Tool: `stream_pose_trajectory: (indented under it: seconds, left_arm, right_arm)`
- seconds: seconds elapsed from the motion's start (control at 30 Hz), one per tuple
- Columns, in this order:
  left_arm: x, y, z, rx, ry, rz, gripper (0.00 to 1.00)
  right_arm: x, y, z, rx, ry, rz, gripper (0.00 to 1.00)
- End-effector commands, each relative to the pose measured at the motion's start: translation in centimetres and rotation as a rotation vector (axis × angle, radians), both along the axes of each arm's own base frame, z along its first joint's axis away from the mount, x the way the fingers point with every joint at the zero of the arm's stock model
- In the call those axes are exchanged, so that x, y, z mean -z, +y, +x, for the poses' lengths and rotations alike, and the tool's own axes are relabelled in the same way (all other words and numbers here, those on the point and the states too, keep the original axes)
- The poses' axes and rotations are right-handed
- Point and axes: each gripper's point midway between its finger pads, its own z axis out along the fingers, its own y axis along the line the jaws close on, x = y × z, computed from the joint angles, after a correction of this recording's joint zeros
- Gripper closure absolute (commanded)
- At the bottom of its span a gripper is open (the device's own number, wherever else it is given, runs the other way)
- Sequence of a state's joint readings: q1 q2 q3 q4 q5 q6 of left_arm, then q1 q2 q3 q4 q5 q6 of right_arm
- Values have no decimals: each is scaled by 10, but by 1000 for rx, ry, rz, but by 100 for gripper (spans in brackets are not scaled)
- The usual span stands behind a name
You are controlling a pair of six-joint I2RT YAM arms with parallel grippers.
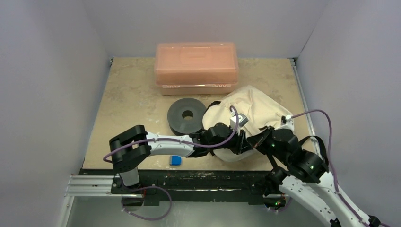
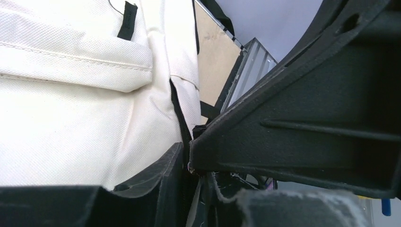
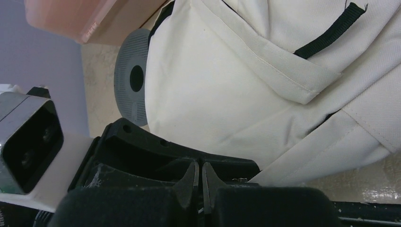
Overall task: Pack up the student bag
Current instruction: Zip the student bag at the center of the board.
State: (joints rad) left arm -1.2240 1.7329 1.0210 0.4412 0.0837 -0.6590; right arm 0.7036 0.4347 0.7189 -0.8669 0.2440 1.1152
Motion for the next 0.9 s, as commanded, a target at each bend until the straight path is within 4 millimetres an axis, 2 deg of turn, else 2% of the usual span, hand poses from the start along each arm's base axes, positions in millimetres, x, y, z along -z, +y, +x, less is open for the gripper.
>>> stream_pose_trajectory:
  seconds: [0.0, 0.07, 0.17, 0.3, 0.37, 0.57, 0.73, 0.87]
  left_arm:
    - [-15, -10, 18, -64, -56, -98, 86]
    - [-15, -8, 22, -73, -96, -111, 93]
    - [-22, -13, 24, -64, -95, -130, 92]
    - [-25, -18, 24, -71, -52, -148, 63]
    - [-23, -16, 26, -90, -38, -150, 58]
    - [-32, 4, 35, -167, -9, -202, 57]
    - [-41, 5, 31, -152, 7, -249, 58]
    - [-47, 6, 32, -158, 5, -288, 55]
  right_arm:
    - [-17, 9, 0, -28, -71, 96, 100]
    - [-5, 9, -4, -49, -64, 80, 100]
    - [-1, 9, -5, -86, -86, 47, 100]
    - [-2, 9, 1, -94, -74, -18, 100]
    - [-5, 11, 5, -101, -85, -33, 100]
    - [-15, 14, 13, -101, -114, -46, 100]
    - [-14, 14, 15, -102, -114, -57, 100]
    - [-16, 10, 13, -87, -111, -62, 100]
